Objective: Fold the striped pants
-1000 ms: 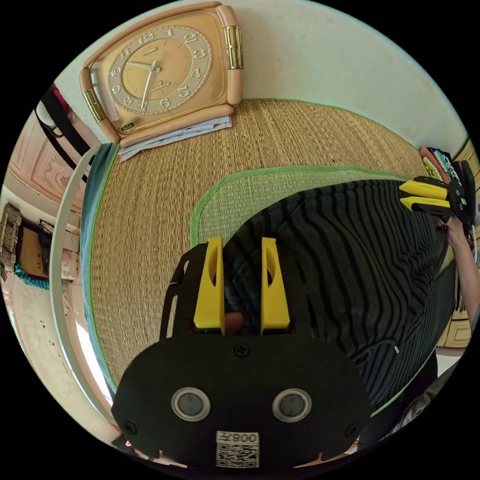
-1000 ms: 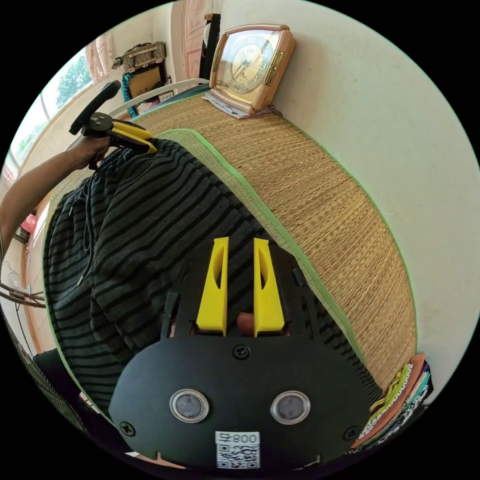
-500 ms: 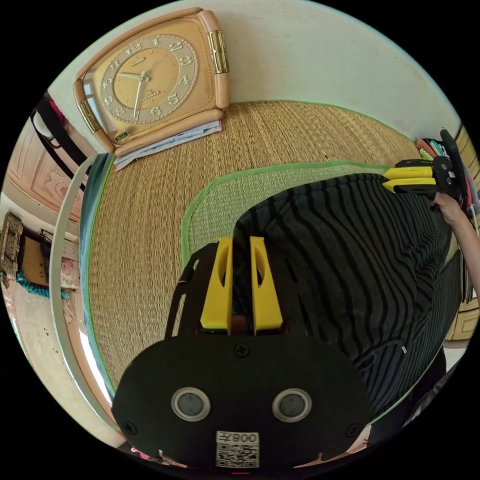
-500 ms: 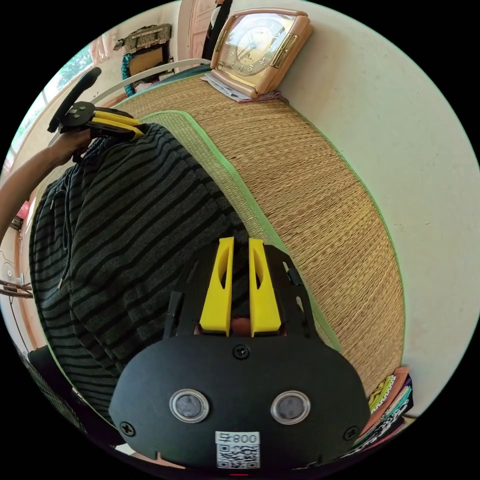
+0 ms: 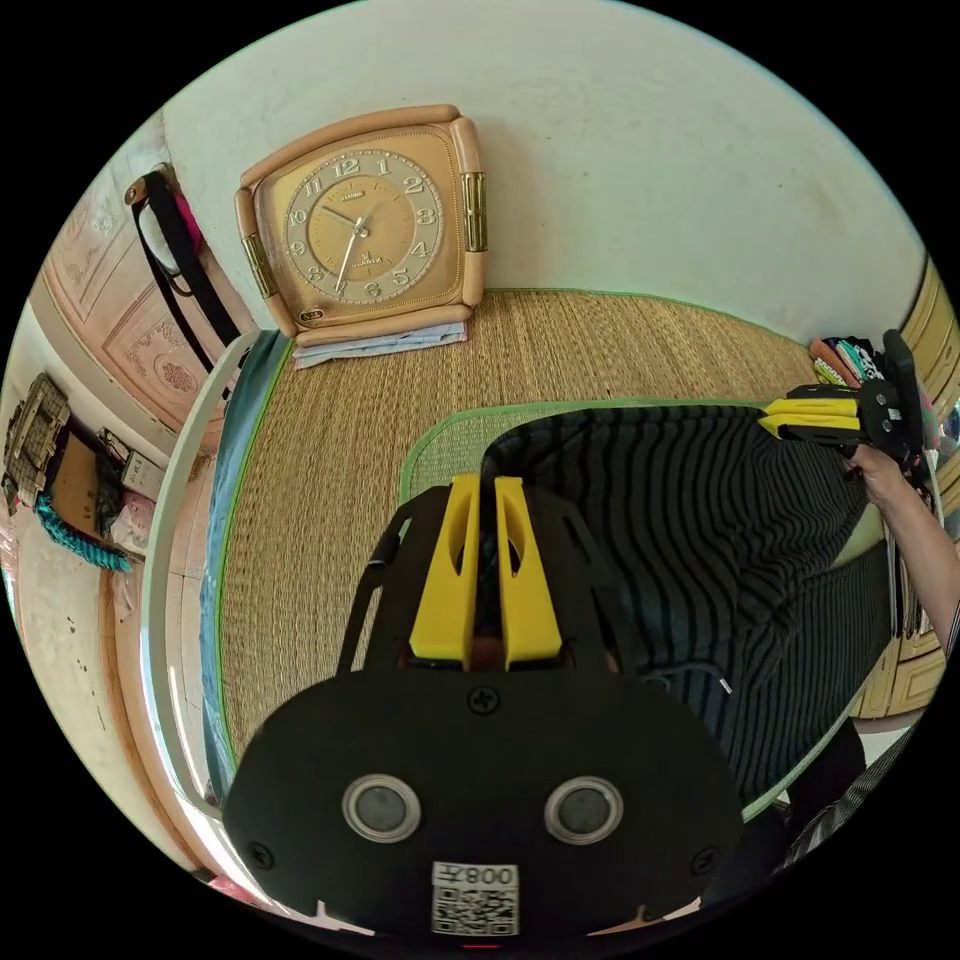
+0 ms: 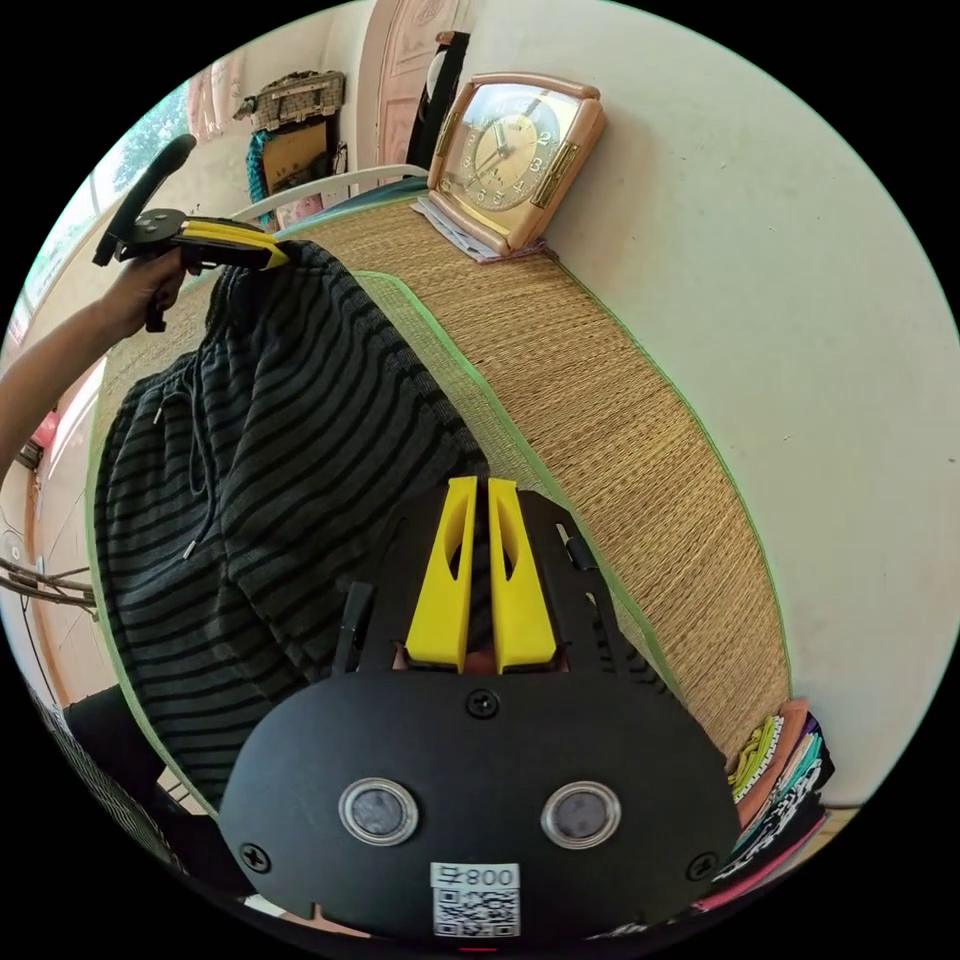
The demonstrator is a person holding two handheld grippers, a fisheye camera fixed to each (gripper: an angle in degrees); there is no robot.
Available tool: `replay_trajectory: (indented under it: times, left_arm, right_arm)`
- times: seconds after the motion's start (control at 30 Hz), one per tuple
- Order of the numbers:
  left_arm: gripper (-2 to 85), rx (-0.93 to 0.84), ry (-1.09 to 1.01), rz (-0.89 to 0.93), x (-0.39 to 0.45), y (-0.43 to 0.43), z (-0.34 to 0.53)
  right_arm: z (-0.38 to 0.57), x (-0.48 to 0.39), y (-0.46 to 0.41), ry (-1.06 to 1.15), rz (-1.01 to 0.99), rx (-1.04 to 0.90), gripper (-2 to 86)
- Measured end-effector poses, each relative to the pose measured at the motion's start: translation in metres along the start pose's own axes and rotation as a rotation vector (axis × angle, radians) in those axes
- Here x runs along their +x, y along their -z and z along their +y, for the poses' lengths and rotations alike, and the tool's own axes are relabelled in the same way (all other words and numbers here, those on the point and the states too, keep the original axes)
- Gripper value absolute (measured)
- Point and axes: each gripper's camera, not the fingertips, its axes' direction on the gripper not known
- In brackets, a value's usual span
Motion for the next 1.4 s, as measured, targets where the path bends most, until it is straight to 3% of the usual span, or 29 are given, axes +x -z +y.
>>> replay_trajectory:
  times: [0.57,0.87,1.2,1.4]
  left_arm:
    - [1.5,-0.082,-0.045,0.028,0.057,0.114,0.151]
    - [1.5,-0.211,-0.108,-0.032,0.077,0.111,0.219]
    - [1.5,-0.188,-0.229,-0.084,0.075,0.131,0.245]
    - [1.1,-0.317,-0.225,-0.089,0.062,0.099,0.290]
  right_arm:
    - [0.130,-0.105,0.080,0.064,-0.103,0.085,0.6]
    - [0.176,-0.162,0.040,0.141,-0.164,-0.014,0.6]
    - [0.182,-0.171,0.001,0.218,-0.255,-0.063,0.5]
    - [0.186,-0.193,-0.051,0.275,-0.353,-0.143,0.5]
